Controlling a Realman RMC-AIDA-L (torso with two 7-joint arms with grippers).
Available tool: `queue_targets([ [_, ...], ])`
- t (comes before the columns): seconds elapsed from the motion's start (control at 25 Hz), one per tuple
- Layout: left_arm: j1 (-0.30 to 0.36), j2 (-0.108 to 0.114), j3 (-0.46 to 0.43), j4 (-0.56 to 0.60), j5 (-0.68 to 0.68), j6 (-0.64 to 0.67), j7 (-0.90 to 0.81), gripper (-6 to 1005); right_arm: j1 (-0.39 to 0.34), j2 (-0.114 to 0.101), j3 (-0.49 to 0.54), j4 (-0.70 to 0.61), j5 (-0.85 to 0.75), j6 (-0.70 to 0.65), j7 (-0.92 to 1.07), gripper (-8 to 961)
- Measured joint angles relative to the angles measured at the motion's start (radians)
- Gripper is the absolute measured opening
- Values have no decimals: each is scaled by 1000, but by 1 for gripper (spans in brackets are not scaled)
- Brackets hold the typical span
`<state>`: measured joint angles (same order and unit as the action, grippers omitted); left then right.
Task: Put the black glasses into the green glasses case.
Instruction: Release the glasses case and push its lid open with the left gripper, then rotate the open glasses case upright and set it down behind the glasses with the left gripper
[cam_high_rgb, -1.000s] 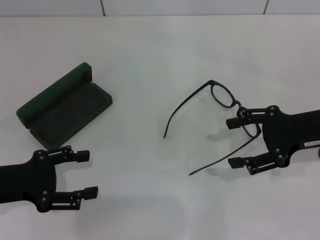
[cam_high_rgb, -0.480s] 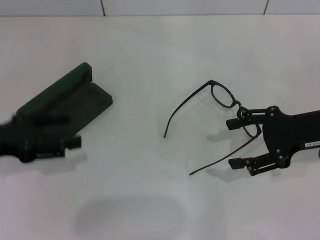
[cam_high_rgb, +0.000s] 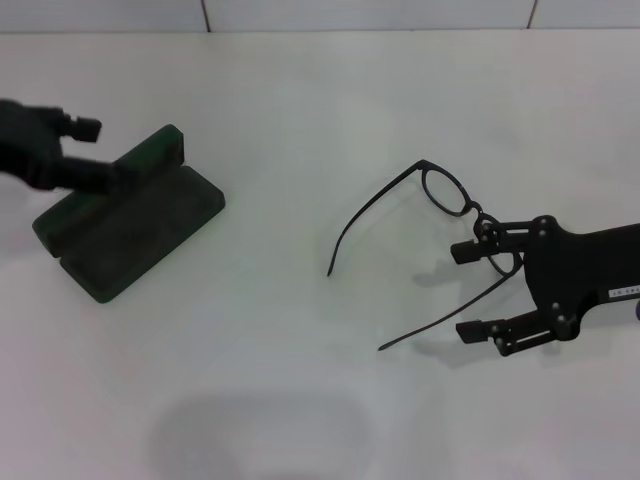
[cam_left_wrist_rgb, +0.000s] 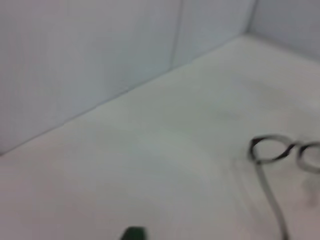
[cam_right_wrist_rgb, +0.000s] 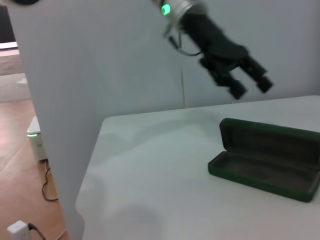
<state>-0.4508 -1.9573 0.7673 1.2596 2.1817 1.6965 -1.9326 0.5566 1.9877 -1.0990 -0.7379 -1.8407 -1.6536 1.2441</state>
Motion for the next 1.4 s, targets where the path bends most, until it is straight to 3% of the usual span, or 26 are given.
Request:
queue_targets([
  [0.12, -88, -5, 5, -3, 162, -5, -43, 843, 0, 2, -15, 0, 0, 1, 0, 848],
  [0.28, -185, -35, 6, -49, 370, -31, -61, 838, 7, 9, -18, -1, -1, 7, -2, 847],
  [0.48, -220, -55, 17, -111, 518, -100, -68, 831, 21, 10, -18, -1, -1, 9, -2, 847],
  [0.96, -224, -64, 53, -140, 532, -148, -50, 816, 18, 11, -18, -1, -2, 11, -3, 847],
  [1.4, -220, -66, 72, -138, 533, -158, -47, 446, 16, 11, -18, -1, -3, 12, -3, 846],
])
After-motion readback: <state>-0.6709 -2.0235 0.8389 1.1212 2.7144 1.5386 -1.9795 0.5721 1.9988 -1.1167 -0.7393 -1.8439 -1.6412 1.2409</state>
